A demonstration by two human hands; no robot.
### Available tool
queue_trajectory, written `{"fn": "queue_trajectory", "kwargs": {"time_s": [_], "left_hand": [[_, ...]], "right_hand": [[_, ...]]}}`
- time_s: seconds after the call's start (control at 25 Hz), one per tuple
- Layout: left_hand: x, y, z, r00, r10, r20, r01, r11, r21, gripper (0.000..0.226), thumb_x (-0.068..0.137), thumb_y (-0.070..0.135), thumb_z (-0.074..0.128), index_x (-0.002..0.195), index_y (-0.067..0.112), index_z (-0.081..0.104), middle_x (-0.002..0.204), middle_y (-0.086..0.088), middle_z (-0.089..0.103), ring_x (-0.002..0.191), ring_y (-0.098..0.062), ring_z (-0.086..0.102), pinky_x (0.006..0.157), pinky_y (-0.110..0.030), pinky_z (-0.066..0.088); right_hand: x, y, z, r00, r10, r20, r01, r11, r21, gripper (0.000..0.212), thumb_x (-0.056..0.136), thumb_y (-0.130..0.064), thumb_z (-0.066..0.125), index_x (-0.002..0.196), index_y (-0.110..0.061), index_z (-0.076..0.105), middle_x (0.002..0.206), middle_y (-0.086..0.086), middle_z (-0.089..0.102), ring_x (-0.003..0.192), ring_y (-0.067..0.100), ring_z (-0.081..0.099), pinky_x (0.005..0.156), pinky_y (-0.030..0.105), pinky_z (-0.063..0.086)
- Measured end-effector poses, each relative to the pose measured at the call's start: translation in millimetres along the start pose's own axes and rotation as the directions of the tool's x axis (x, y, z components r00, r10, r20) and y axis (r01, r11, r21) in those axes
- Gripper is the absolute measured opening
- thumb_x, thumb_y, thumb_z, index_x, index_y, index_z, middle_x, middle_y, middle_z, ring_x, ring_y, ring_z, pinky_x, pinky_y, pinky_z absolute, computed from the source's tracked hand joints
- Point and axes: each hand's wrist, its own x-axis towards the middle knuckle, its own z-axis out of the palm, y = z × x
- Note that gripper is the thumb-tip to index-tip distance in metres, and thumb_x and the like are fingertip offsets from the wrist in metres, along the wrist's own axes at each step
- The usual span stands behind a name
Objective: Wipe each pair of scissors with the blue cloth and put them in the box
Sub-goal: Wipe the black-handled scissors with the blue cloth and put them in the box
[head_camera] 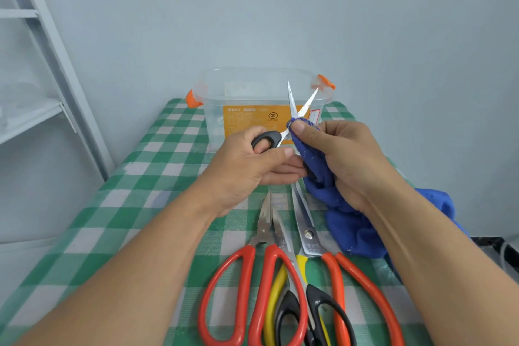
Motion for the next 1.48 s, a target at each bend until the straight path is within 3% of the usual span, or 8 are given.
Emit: {"fn": "queue_trajectory", "kwargs": {"time_s": [0.16,0.4,0.52,0.72,1.0,1.16,1.28,1.48], "left_hand": [[1,-1,-2,1.000,-0.014,-0.016,0.013,1.000,-0.028,0.014,0.095,0.001,0.061,0.089,0.009,0.051,0.090,-0.025,0.075,0.087,-0.036,0.075,0.074,-0.034,0.062],[-2,2,5,1.000,0.012,0.025,-0.012,1.000,0.007,0.018,0.095,0.001,0.061,0.087,0.010,0.048,0.094,-0.027,0.074,0.088,-0.037,0.075,0.076,-0.037,0.063],[-3,1,5,1.000,0.018,0.012,-0.018,1.000,0.003,0.019,0.095,0.001,0.061,0.085,0.010,0.048,0.094,-0.028,0.073,0.088,-0.037,0.075,0.076,-0.037,0.063],[-3,1,0,1.000,0.014,-0.011,-0.014,1.000,-0.021,0.015,0.094,0.004,0.063,0.088,0.010,0.051,0.091,-0.024,0.075,0.088,-0.037,0.075,0.075,-0.035,0.062],[-5,3,9,0.998,0.045,0.039,-0.047,0.996,0.071,0.019,0.096,0.003,0.061,0.086,0.011,0.048,0.093,-0.026,0.074,0.087,-0.035,0.076,0.076,-0.038,0.063],[-4,2,5,0.999,0.037,0.001,-0.037,0.999,0.016,0.013,0.096,0.003,0.060,0.091,0.009,0.050,0.089,-0.024,0.075,0.083,-0.034,0.076,0.071,-0.034,0.062],[-4,3,3,0.999,0.033,-0.017,-0.033,0.999,-0.004,0.013,0.096,0.004,0.061,0.091,0.008,0.050,0.088,-0.023,0.075,0.083,-0.033,0.076,0.068,-0.031,0.061],[-6,5,6,0.999,0.050,0.017,-0.051,0.998,0.038,0.025,0.095,0.003,0.062,0.080,0.013,0.045,0.092,-0.026,0.074,0.087,-0.036,0.075,0.073,-0.037,0.063]], "right_hand": [[1,1,-4,0.998,0.028,0.057,-0.030,0.999,0.032,0.017,0.087,-0.015,0.076,0.077,-0.005,0.066,0.063,0.011,0.061,0.059,0.022,0.055,0.063,0.036,0.042],[-2,-1,-3,0.999,-0.041,-0.029,0.041,0.999,-0.024,0.049,0.082,-0.044,0.079,0.059,-0.013,0.047,0.051,0.006,0.038,0.051,0.026,0.031,0.049,0.035,0.032],[-4,-2,-3,1.000,-0.024,0.012,0.024,0.999,0.024,0.042,0.084,-0.037,0.079,0.070,-0.006,0.055,0.061,0.013,0.041,0.060,0.032,0.034,0.059,0.046,0.034],[-4,-1,-6,0.998,0.013,0.067,-0.019,0.996,0.085,0.023,0.087,-0.013,0.075,0.092,0.008,0.065,0.068,0.014,0.062,0.063,0.024,0.058,0.068,0.044,0.043],[-4,-1,-4,0.994,-0.098,-0.043,0.094,0.992,-0.084,0.054,0.081,-0.052,0.077,0.060,-0.013,0.047,0.053,0.004,0.035,0.051,0.021,0.034,0.051,0.033,0.035],[-2,0,-6,0.997,-0.060,0.037,0.059,0.997,0.046,0.037,0.086,-0.029,0.078,0.083,0.005,0.064,0.068,0.014,0.055,0.067,0.027,0.052,0.065,0.043,0.047],[-4,-1,-7,0.996,-0.050,0.078,0.044,0.996,0.072,0.028,0.091,-0.014,0.072,0.093,0.013,0.063,0.077,0.019,0.062,0.076,0.031,0.055,0.073,0.048,0.041],[-5,1,-2,0.988,-0.156,-0.002,0.156,0.984,-0.087,0.054,0.090,-0.040,0.072,0.070,0.005,0.053,0.059,0.009,0.043,0.055,0.021,0.040,0.054,0.033,0.038]]}}
